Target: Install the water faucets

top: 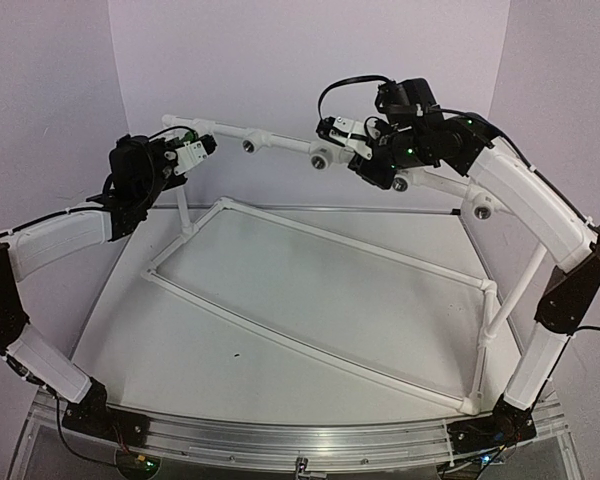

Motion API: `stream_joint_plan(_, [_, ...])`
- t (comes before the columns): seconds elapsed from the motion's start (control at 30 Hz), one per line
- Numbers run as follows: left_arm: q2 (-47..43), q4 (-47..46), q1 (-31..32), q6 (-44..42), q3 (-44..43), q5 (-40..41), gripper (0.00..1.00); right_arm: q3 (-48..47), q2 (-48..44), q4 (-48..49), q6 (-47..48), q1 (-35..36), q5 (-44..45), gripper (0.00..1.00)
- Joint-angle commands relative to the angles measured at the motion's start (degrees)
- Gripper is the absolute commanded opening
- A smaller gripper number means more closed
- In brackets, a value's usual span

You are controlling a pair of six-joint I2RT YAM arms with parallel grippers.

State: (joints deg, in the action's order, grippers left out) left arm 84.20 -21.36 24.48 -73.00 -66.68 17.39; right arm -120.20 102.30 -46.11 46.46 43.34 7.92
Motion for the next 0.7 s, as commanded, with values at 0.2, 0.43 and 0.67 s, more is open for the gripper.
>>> stream_joint_plan(0.2, [-2.2,-7.2,2.7,-9.2,2.2,-2.8,0.03,1.0,-1.1,-7.8,-3.7,2.9,-7.9,0.0])
stream_joint_plan(0.43, [-3.4,-6.9,2.7,-8.6,2.6,-1.9,0.3,1.3,-1.3,-7.8,-4.0,2.9,-7.9,0.0])
stream_joint_plan(0.67, [-3.9,-7.1,2.7,-8.6,2.6,-1.6,0.47,1.1,-1.4,-7.8,-4.1,2.8,-7.9,0.0])
